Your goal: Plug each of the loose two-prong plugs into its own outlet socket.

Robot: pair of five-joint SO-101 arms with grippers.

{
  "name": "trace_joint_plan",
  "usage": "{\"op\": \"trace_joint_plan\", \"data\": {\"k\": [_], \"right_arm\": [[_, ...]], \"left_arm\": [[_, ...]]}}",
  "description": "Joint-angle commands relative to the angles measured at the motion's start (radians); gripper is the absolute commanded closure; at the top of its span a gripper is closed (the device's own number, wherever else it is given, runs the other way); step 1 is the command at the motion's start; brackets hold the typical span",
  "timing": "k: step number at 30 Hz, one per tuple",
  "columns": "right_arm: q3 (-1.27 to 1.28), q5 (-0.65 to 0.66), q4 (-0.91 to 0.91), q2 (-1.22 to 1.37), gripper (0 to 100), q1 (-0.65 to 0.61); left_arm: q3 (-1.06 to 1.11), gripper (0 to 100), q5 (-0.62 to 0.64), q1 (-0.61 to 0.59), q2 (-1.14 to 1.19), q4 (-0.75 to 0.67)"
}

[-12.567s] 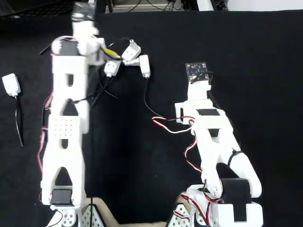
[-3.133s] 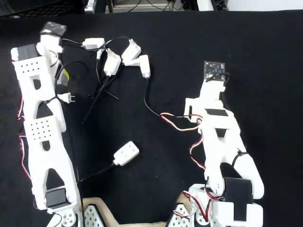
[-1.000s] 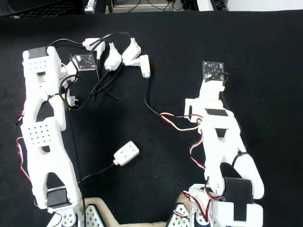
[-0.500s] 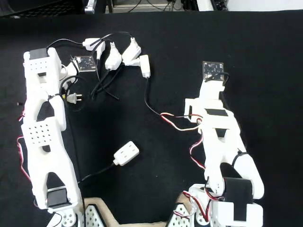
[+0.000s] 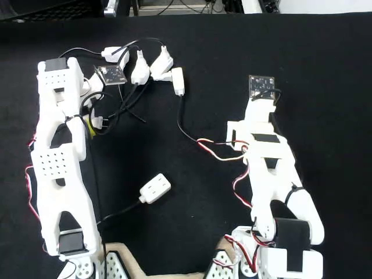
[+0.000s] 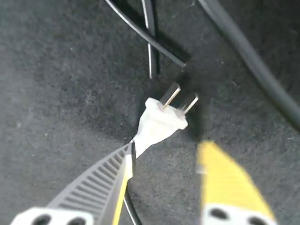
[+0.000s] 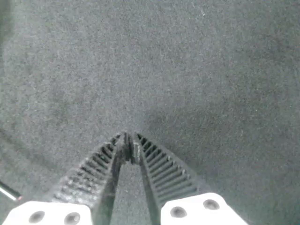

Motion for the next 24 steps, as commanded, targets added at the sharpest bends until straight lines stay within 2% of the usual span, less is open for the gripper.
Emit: {"op": "trace_joint_plan", "data": {"k": [1,6,13,18,24], "right_arm": [[-0.028,0.009,-0.014,-0.008,98.3,-0.015],[-0.028,0.009,-0.014,-0.008,98.3,-0.017],[-0.028,0.009,-0.014,-0.008,98.3,-0.017],[-0.030,0.009,-0.014,-0.007,98.3,-0.017],[-0.030,0.009,-0.028,-0.005,98.3,-0.017]], "left_arm": [[-0.005,65,0.015,0.024,-0.060,0.011],[-0.005,70,-0.002,0.027,-0.048,0.003],[-0.007,81,-0.203,0.027,0.020,-0.002],[-0.007,88,-0.206,0.027,0.074,-0.098],[-0.007,98,-0.213,0.028,0.080,-0.109]]}}
